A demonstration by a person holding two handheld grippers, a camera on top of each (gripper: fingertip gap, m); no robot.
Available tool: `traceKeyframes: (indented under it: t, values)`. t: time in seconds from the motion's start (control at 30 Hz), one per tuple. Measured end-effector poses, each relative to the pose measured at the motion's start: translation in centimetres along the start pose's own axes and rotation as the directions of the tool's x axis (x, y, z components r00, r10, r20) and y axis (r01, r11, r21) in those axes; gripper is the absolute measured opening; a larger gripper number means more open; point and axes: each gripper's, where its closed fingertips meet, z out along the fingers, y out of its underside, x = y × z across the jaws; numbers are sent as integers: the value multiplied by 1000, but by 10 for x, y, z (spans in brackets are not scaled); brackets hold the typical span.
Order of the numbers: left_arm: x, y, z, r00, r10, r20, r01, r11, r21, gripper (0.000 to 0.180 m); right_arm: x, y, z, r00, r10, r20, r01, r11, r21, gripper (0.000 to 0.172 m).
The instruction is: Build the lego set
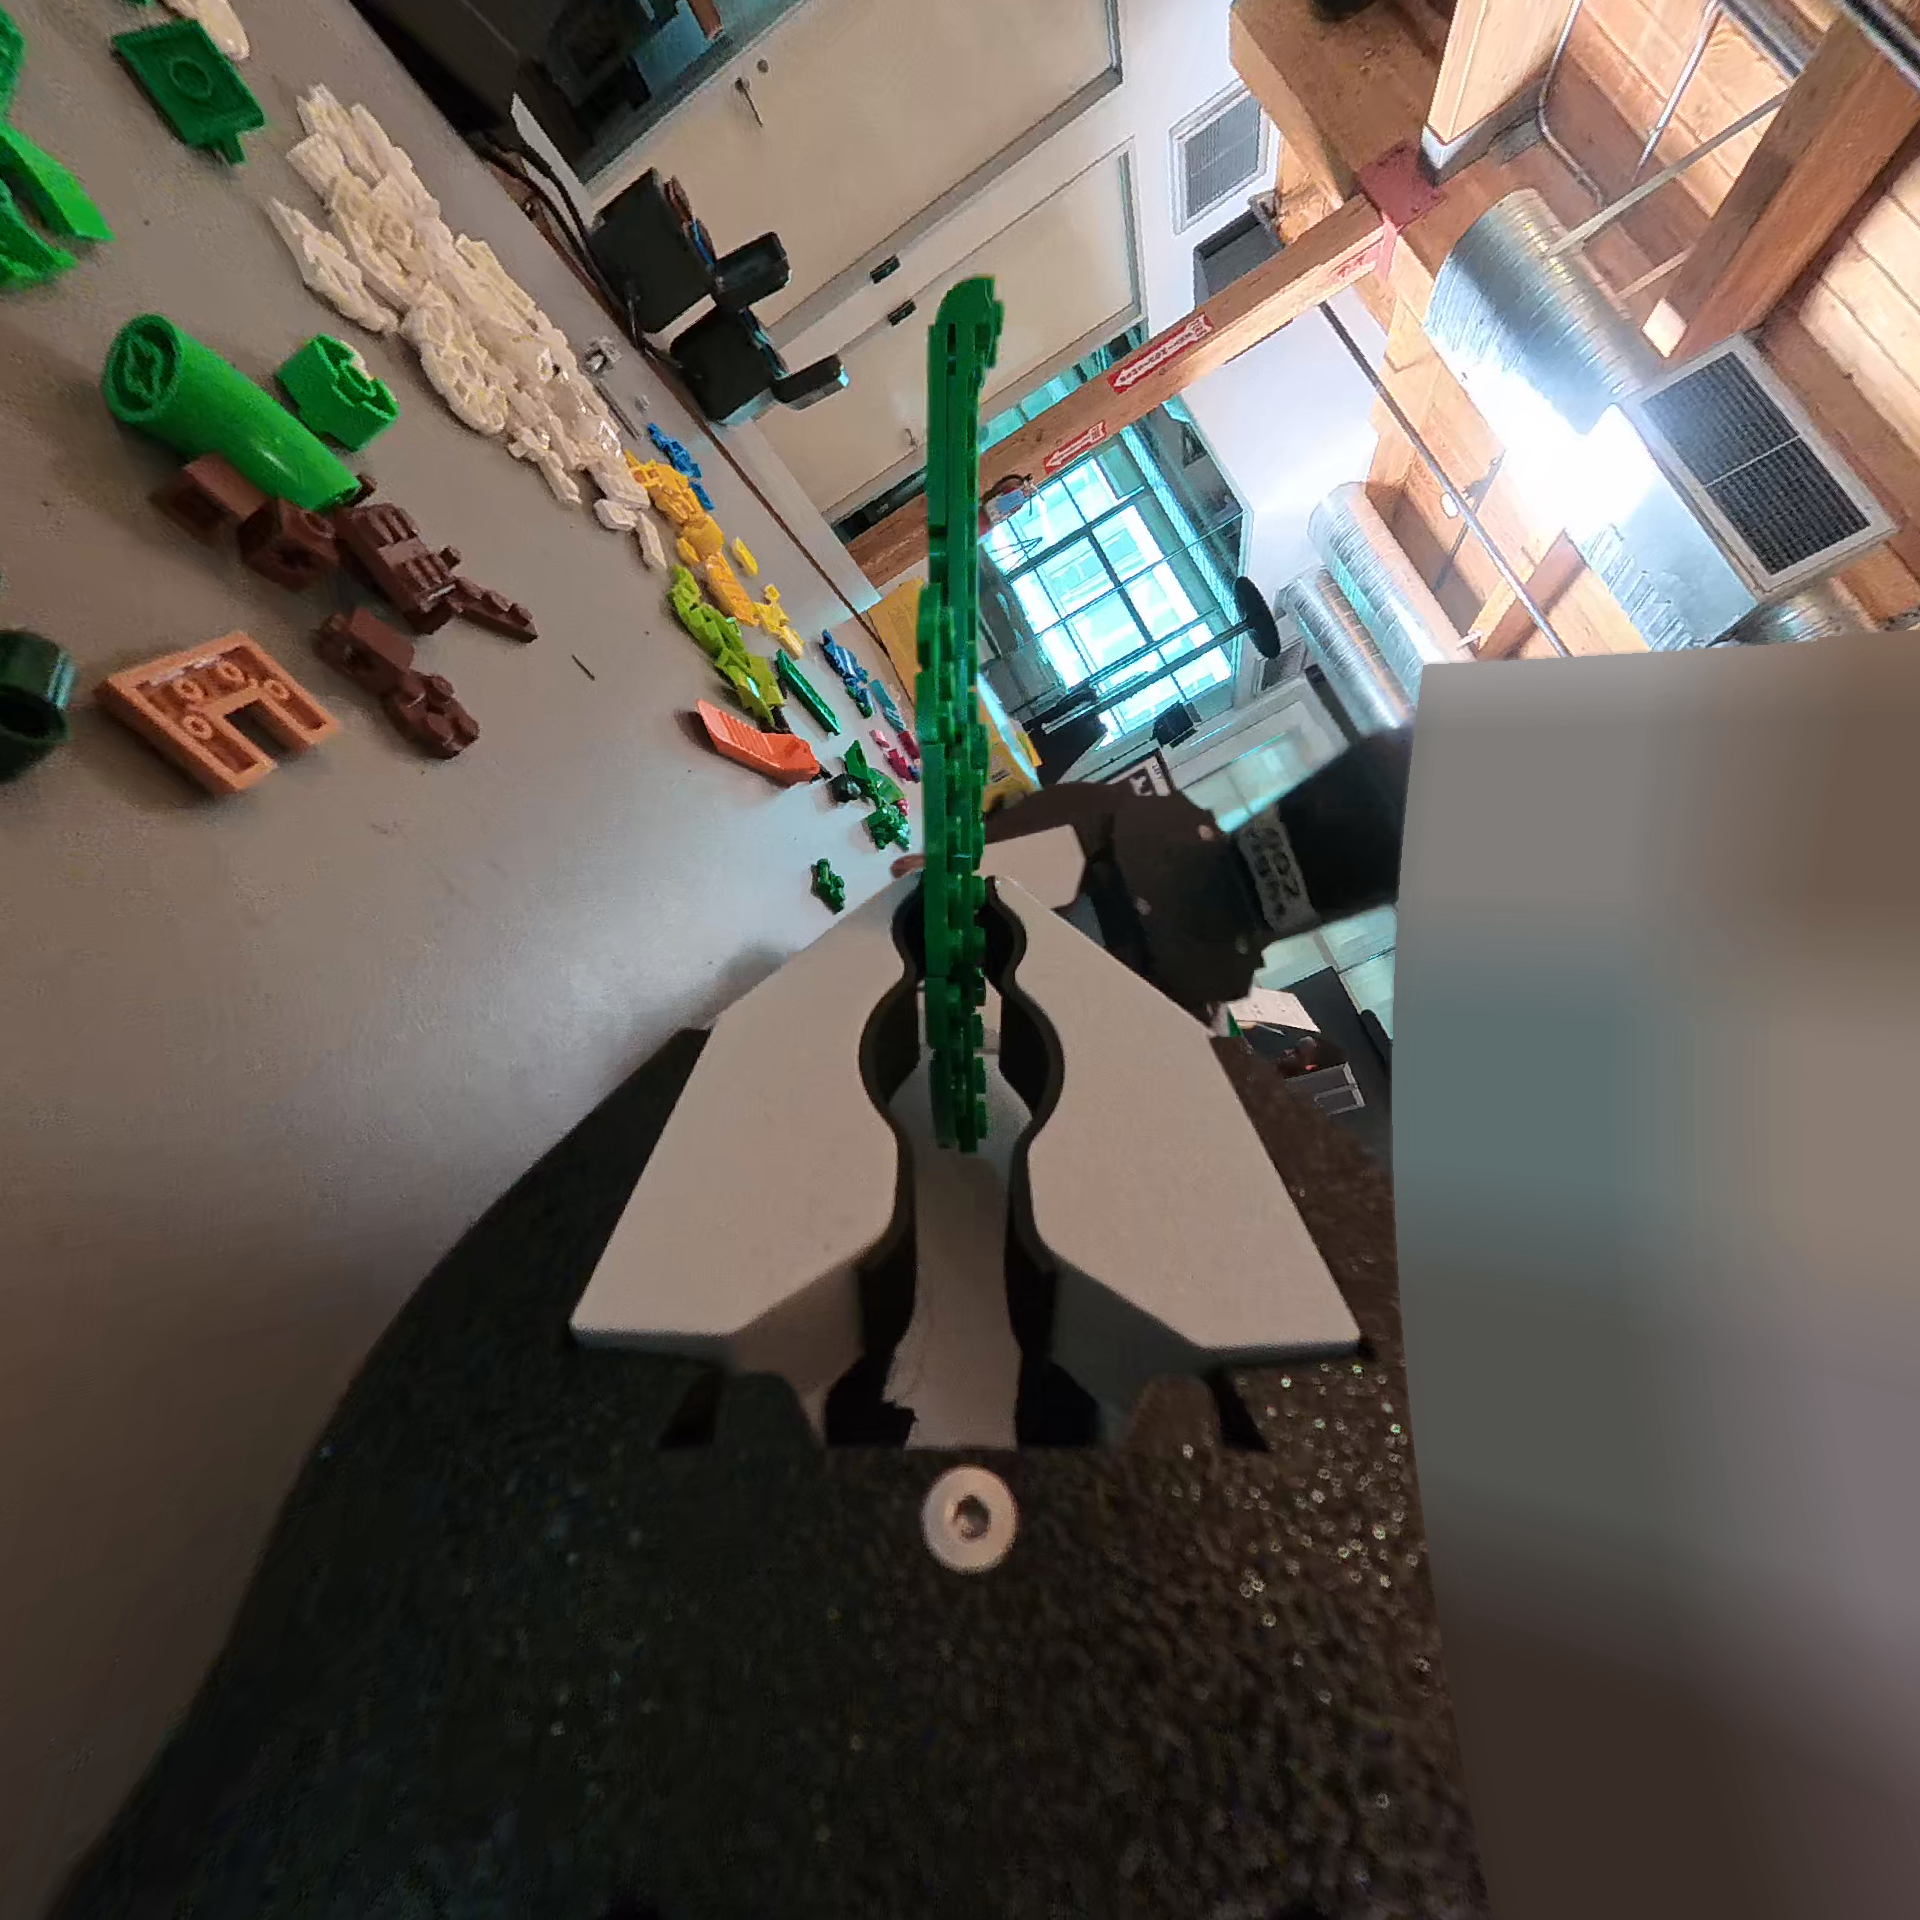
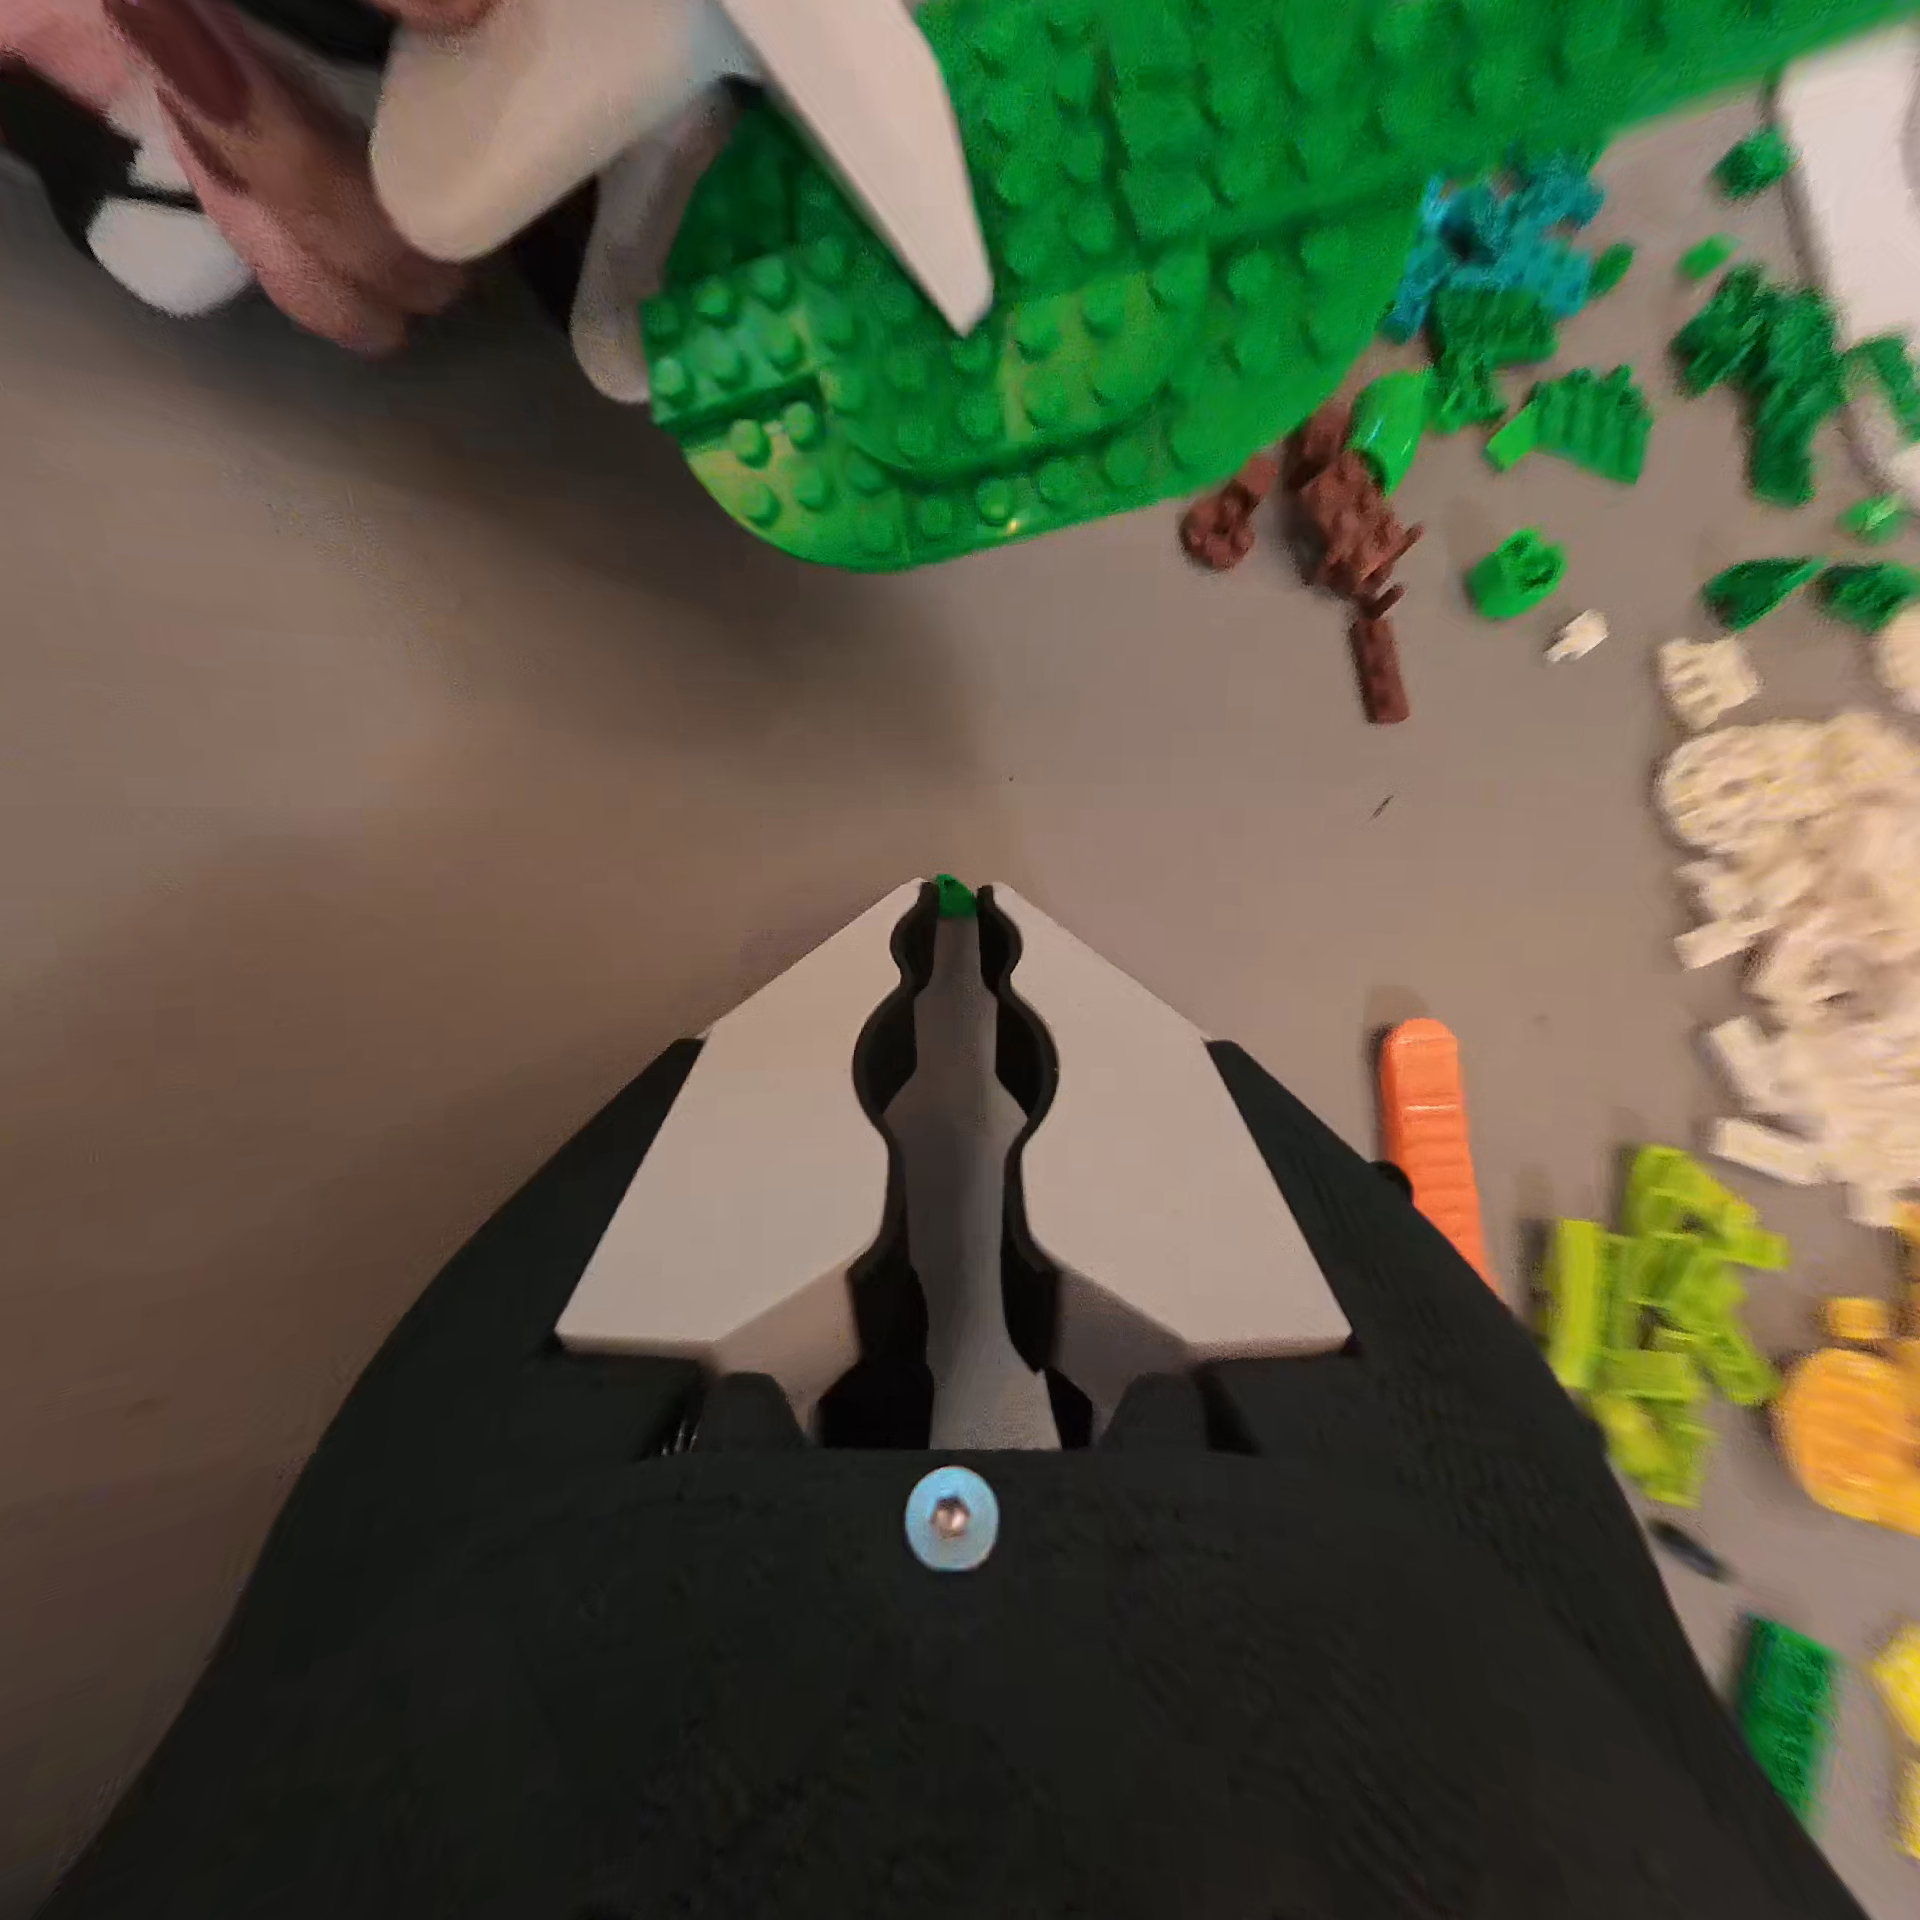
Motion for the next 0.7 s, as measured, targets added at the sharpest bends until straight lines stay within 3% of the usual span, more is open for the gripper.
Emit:
traceKeyframes:
  t: [0.03, 0.13, 0.2, 0.33, 0.43, 0.47, 0.53, 0.6, 0.67, 0.7]
  values:
    - [-1, 1, 0, 1000, -3, 5, 3, 1000, -6, 5, 2, -4, -3, 995, -83, -60, 84, 997, 3, 6]
    - [-3, 1, 0, 1000, -15, 13, 15, 1000, -9, 5, 2, -15, -15, 891, -394, -224, 388, 919, -74, 6]
    - [-3, 0, 0, 1000, -23, 12, 23, 1000, -4, 5, -2, -9, -18, 767, -601, -224, 555, 797, -239, 6]
    - [-4, 0, 0, 1000, -23, 14, 23, 1000, -7, 5, -10, 17, -21, 424, -905, 28, 787, 353, -506, 6]
    - [-4, 0, 1, 1000, -27, 16, 27, 1000, -7, 5, -17, 24, -22, 197, -961, 194, 850, 70, -522, 6]
    - [-4, 0, 1, 999, -28, 16, 28, 1000, -7, 5, -20, 26, -23, 156, -959, 235, 860, 15, -510, 6]
    - [-4, 0, 1, 999, -27, 17, 28, 1000, -7, 5, -29, 24, -24, 123, -956, 268, 885, -17, -465, 6]
    - [-4, 0, 1, 1000, -27, 15, 27, 1000, -7, 5, -39, 22, -26, 136, -952, 275, 907, 8, -422, 8]
    - [-3, 0, 0, 1000, -29, 11, 29, 1000, -6, 5, -45, 20, -31, 265, -931, 250, 903, 148, -404, 21]
    - [-3, 0, 0, 1000, -31, 8, 31, 1000, -5, 5, -48, 17, -35, 374, -902, 217, 881, 272, -387, 24]
